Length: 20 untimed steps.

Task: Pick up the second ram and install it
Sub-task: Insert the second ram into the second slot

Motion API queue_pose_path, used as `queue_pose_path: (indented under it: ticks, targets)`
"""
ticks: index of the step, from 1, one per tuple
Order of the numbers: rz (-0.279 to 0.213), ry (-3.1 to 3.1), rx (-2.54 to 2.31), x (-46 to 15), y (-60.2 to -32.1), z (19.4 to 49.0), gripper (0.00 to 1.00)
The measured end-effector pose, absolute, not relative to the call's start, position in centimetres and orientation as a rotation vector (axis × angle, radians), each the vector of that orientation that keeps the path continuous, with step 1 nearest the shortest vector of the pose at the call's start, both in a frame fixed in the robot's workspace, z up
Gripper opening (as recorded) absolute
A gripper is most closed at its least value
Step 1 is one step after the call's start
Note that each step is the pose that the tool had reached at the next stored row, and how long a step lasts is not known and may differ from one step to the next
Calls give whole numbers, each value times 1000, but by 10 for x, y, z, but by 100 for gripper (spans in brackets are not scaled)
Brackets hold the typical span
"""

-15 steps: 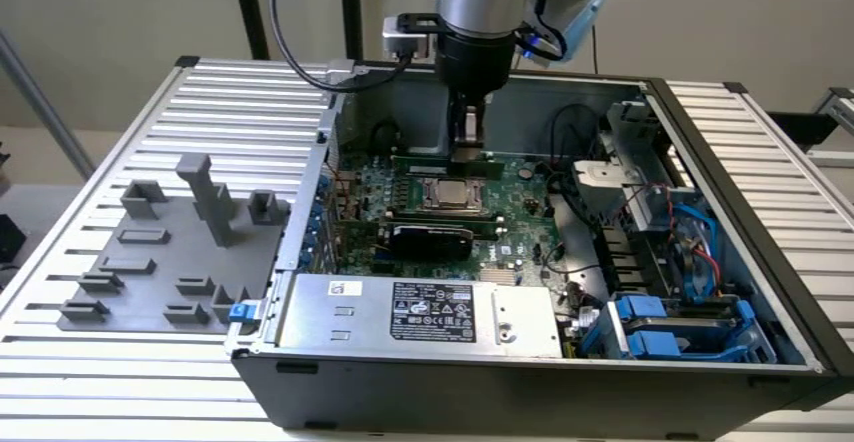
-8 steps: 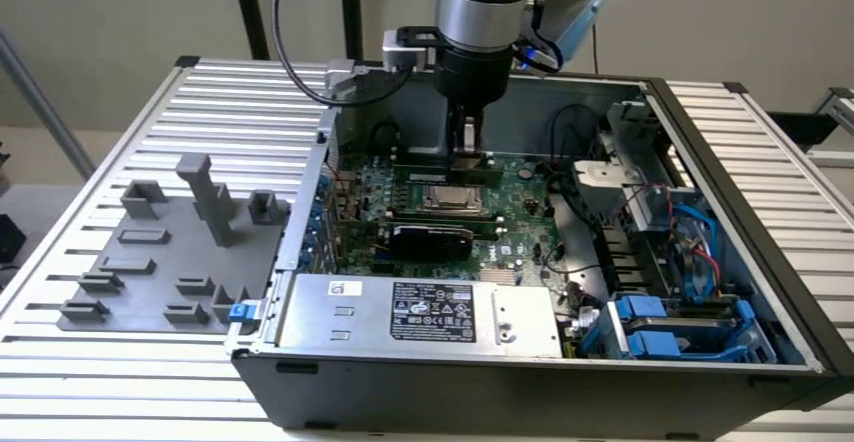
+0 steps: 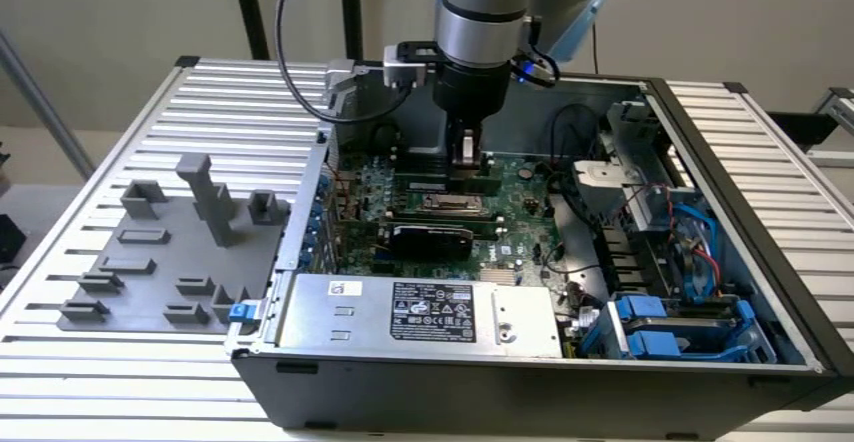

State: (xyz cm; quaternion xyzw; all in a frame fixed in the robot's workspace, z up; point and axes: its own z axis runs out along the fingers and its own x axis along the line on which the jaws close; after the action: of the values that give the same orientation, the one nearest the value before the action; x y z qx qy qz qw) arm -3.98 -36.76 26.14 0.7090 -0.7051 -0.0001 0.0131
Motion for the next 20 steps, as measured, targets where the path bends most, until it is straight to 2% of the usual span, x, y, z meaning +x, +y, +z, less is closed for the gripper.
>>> queue_pose_path:
  ticks: [20]
  targets:
    - [-25,-2218,2198,-36,-376,233,0]
